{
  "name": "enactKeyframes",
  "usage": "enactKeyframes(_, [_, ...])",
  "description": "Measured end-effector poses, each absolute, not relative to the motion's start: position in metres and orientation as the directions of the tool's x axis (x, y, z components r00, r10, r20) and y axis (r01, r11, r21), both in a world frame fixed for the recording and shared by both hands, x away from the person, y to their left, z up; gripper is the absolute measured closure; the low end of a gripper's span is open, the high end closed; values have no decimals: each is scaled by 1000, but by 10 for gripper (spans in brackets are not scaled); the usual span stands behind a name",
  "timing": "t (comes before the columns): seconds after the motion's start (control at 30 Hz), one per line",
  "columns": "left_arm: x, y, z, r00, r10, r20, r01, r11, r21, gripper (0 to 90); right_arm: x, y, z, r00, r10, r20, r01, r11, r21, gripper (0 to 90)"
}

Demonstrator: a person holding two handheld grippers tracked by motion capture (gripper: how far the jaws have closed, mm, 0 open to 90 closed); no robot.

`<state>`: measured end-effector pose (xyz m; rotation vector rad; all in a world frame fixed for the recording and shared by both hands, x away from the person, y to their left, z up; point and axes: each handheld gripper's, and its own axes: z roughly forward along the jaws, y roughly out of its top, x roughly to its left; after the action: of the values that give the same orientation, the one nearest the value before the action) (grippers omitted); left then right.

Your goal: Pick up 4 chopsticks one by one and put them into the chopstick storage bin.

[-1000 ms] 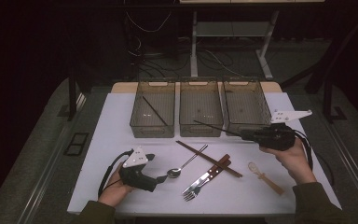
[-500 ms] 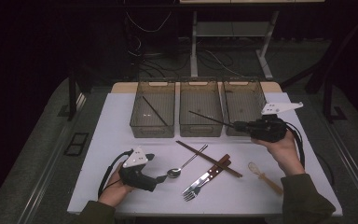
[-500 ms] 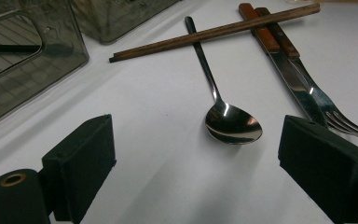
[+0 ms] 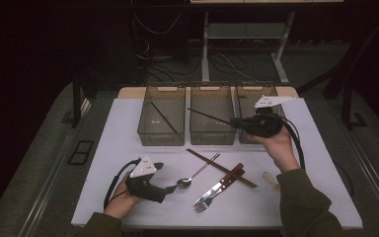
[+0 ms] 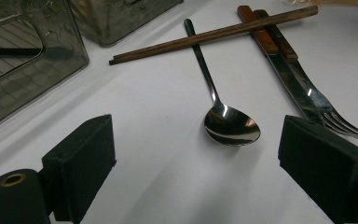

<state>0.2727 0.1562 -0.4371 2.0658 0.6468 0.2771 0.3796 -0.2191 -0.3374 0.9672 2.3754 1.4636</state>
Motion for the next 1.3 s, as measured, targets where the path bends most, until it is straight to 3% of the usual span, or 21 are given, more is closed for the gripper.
enactKeyframes(0.43, [273, 156, -436, 837, 545, -49, 334, -439, 834, 101, 414, -166, -330, -752, 639, 160, 445, 314, 838, 859])
enactKeyframes(1.3, [272, 157, -436, 839, 543, -31, 319, -445, 837, 101, 462, -58, -351, -715, 691, 107, 483, 378, 790, 858])
